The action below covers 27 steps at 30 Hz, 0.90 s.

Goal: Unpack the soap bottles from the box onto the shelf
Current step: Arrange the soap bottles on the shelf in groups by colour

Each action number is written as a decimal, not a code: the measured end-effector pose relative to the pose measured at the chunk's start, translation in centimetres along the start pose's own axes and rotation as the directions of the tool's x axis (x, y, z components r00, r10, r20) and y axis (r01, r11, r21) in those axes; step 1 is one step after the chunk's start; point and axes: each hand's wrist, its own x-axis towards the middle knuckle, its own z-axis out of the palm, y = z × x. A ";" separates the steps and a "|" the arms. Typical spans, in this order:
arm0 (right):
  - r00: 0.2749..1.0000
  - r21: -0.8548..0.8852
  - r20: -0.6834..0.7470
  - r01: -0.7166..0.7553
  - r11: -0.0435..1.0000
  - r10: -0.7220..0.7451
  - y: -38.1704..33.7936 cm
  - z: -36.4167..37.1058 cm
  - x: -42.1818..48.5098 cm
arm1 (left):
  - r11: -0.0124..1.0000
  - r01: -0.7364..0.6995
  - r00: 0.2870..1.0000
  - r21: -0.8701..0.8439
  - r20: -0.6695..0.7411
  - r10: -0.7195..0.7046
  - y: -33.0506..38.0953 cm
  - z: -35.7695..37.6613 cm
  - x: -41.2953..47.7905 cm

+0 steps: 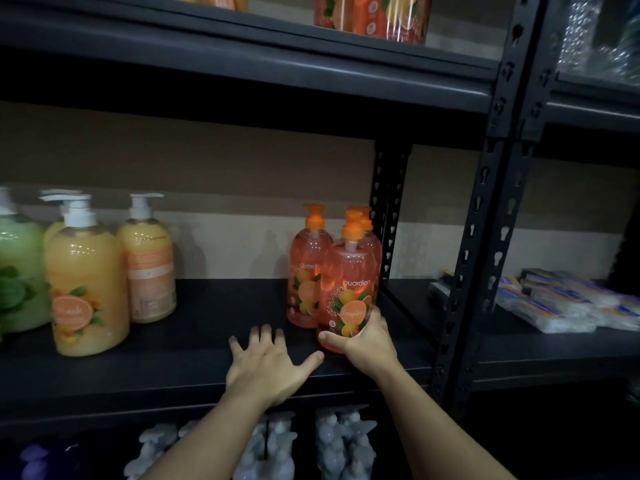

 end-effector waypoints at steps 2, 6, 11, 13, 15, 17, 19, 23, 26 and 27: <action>1.000 0.004 0.005 -0.001 1.000 0.001 0.0 0.0 0.0 | 1.000 -0.001 1.000 -0.001 -0.006 0.001 0.0 0.0 0.0; 1.000 -0.006 0.005 -0.001 1.000 0.001 -0.1 0.0 0.0 | 1.000 -0.003 1.000 -0.019 -0.009 0.003 -0.1 0.0 0.0; 1.000 -0.007 0.003 0.004 1.000 -0.004 0.0 0.0 -0.1 | 1.000 0.004 1.000 -0.020 -0.007 -0.004 0.0 0.1 0.0; 1.000 -0.010 0.006 -0.004 1.000 0.004 0.0 0.0 -0.1 | 1.000 0.009 1.000 -0.024 -0.017 -0.010 0.0 0.2 0.0; 1.000 -0.010 0.015 -0.009 1.000 0.009 -0.1 0.0 -0.1 | 0.999 0.013 1.000 -0.049 -0.020 -0.014 0.0 0.1 -0.1; 1.000 0.027 0.030 0.003 1.000 -0.003 -0.2 -0.2 -0.3 | 0.993 0.009 1.000 -0.115 -0.004 -0.009 -0.2 -0.4 -0.1; 0.999 0.103 0.032 0.020 0.994 -0.024 -0.4 -0.7 -0.7 | 0.965 0.012 0.999 -0.263 0.033 -0.004 -0.7 -0.6 0.3; 0.983 0.208 -0.186 0.039 0.977 0.001 -0.9 -0.6 -2.8 | 0.546 0.085 0.992 -0.833 0.122 0.033 -3.1 -2.1 0.1; 0.885 0.217 -0.462 0.173 0.961 -0.055 -2.5 1.6 -5.9 | 0.470 0.005 0.999 -0.882 -0.013 -0.035 -6.1 -3.2 -1.1; 0.852 0.201 -0.513 0.234 0.951 -0.101 -3.2 2.3 -6.9 | 0.509 -0.023 0.993 -0.860 -0.079 -0.090 -6.9 -3.4 -1.5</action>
